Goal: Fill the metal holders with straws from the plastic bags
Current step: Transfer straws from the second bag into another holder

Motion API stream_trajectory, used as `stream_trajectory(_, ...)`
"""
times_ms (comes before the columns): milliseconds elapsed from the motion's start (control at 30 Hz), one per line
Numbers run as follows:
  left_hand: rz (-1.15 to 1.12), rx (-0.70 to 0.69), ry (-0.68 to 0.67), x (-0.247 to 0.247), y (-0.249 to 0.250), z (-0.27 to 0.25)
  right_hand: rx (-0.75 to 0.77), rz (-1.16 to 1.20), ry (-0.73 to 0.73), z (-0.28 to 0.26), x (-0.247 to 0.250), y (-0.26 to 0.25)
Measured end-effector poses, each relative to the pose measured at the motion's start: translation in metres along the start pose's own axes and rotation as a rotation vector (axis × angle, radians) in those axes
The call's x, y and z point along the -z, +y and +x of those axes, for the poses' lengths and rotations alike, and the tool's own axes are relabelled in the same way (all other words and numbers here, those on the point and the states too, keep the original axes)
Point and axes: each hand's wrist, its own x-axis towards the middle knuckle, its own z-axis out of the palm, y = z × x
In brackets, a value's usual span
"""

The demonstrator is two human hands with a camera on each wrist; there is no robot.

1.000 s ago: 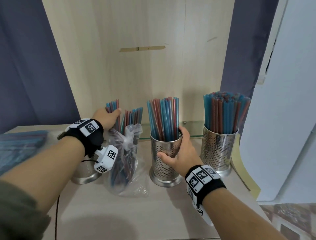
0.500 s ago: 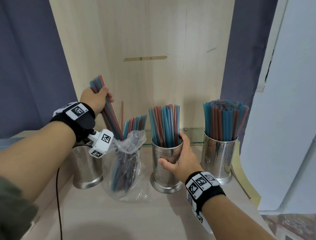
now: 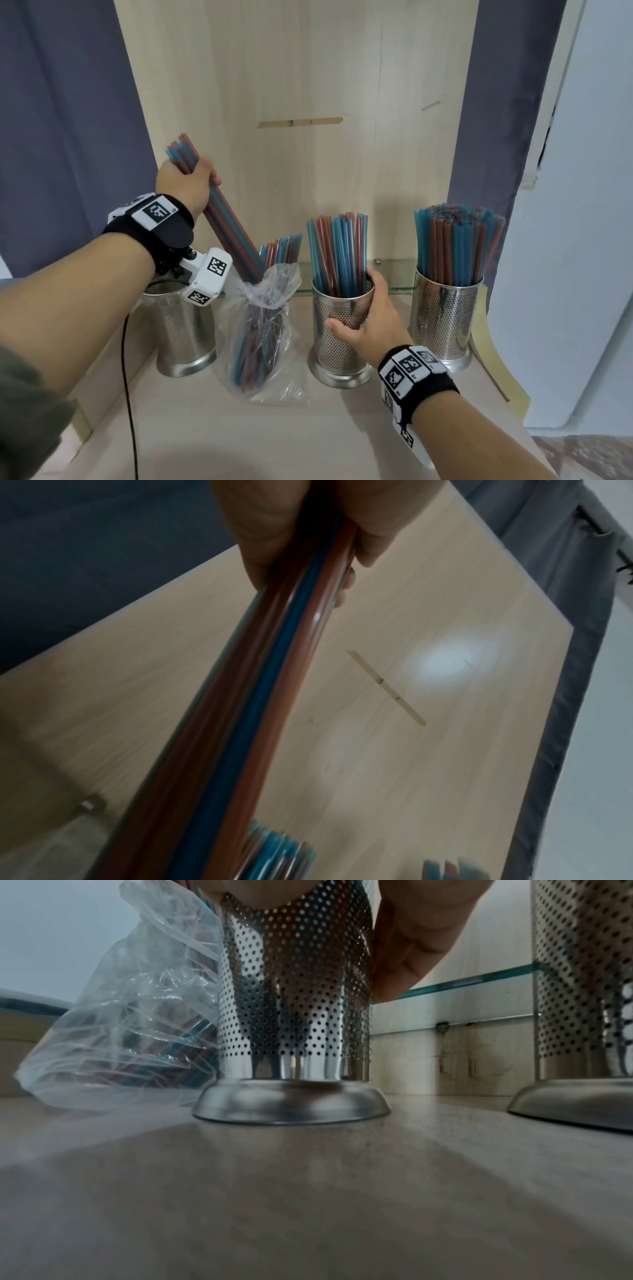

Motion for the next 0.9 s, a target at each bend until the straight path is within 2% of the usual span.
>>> stream_trajectory(233,-0.075,-0.123,0.085,0.004,0.039,-0.001,-0.009,-0.002,-0.007,0.000,0.000,0.001)
stream_trajectory(400,-0.183,-0.172,0.203,0.006,0.062,-0.003,-0.009,-0.001,-0.006,0.000,0.000,0.000)
stream_trajectory(667,-0.413,-0.111,0.220,0.000,0.093,-0.019,-0.015,-0.005,-0.007,0.000,0.000,0.000)
stream_trajectory(900,-0.668,0.108,0.058,-0.024,0.099,-0.050,-0.015,-0.008,0.000,-0.001,0.001,-0.002)
